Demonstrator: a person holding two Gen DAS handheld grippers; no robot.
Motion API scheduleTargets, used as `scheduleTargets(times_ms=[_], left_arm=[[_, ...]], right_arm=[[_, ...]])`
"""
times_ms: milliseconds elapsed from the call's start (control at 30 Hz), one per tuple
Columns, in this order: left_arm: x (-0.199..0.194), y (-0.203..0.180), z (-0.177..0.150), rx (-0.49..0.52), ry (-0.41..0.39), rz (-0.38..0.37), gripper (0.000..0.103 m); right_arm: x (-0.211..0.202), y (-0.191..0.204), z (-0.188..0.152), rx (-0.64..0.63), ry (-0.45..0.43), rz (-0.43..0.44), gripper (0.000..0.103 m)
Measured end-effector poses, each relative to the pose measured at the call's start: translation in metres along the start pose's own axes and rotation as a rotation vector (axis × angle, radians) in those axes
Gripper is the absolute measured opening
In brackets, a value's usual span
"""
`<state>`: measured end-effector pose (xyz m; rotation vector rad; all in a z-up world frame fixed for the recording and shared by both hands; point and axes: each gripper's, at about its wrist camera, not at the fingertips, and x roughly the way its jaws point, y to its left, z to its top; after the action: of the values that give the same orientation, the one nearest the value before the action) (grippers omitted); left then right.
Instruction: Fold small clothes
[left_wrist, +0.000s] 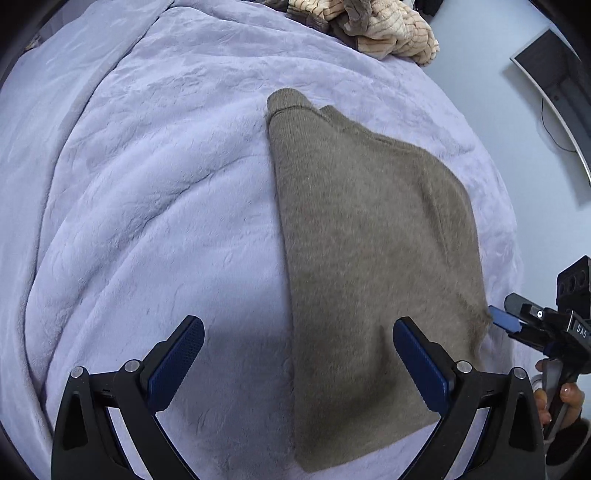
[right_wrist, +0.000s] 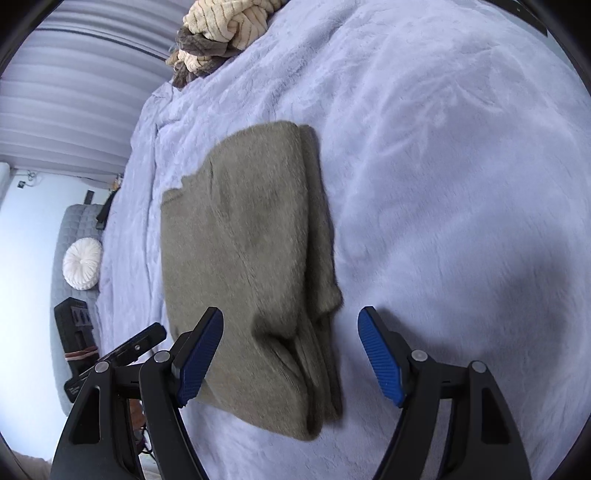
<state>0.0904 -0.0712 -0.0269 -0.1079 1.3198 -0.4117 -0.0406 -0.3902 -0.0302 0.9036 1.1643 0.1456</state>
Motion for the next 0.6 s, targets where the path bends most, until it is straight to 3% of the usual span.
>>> scheduleTargets(times_ms=[200, 433, 600], left_arm=[[0.029, -0.014, 0.010, -0.055, 0.035, -0.106, 0.103], [0.048, -0.022, 0.013, -0.079, 0.061, -0.144, 0.103], [0.058, -0.026, 0.015, -0.076, 0.074, -0.139, 0.103]], right_arm=[[0.025, 0.000, 0.025, -0.028, 0.041, 0.014, 0.079], [0.062, 0.001, 0.039, 0.015, 0.124, 0.061, 0.079], [0.067, 0.027, 0.041, -0.078, 0.150, 0.163, 0.082]])
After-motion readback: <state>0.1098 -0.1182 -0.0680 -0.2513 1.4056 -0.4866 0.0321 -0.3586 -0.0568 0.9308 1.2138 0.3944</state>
